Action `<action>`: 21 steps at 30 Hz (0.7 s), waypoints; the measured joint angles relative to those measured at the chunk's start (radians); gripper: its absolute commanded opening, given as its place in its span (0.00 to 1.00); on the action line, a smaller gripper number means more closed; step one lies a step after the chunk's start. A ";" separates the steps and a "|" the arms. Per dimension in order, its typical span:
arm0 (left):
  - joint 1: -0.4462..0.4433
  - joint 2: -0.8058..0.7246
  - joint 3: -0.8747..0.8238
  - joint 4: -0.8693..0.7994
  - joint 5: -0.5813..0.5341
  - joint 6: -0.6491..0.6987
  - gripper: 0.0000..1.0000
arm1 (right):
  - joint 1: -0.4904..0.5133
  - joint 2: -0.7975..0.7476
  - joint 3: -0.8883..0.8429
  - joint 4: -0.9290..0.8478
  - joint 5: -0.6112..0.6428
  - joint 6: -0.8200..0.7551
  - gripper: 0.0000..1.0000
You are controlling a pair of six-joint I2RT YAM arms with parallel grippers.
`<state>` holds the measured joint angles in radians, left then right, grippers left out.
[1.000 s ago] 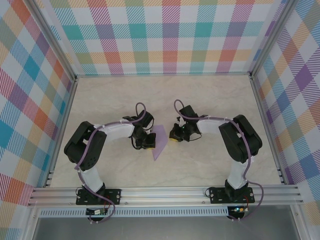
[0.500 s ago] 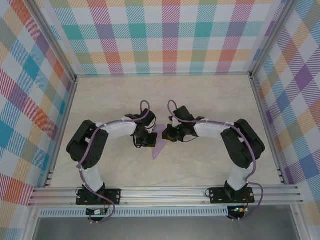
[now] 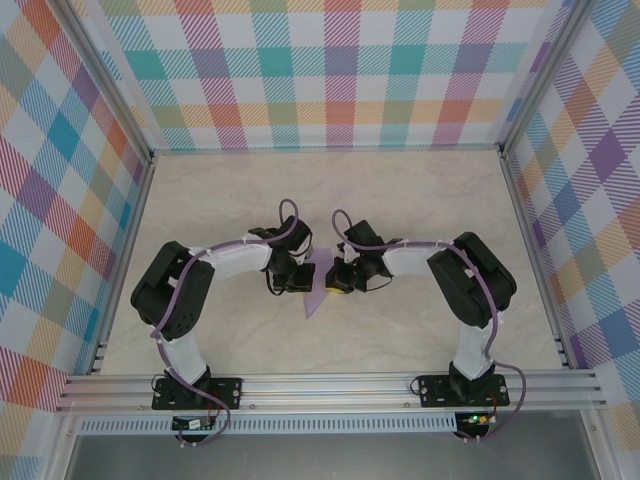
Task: Fold a paper plane with a square sheet of paper (pick it up from the middle)
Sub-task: Third fold the triangle at the center of the table.
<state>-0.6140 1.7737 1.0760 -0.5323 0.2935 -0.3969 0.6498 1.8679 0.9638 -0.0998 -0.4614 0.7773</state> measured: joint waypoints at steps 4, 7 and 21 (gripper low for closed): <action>0.000 -0.081 -0.023 0.045 0.002 -0.062 0.05 | 0.000 0.000 -0.005 0.006 0.000 0.000 0.07; -0.006 -0.157 -0.070 0.095 0.009 -0.130 0.09 | 0.000 0.000 -0.007 0.011 0.000 0.005 0.07; -0.109 -0.247 -0.245 0.282 0.061 -0.395 0.16 | 0.000 0.000 -0.009 0.014 0.001 0.023 0.06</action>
<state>-0.7231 1.5265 0.8307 -0.2504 0.3550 -0.7918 0.6498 1.8679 0.9546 -0.0860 -0.4603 0.8005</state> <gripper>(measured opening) 0.157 0.070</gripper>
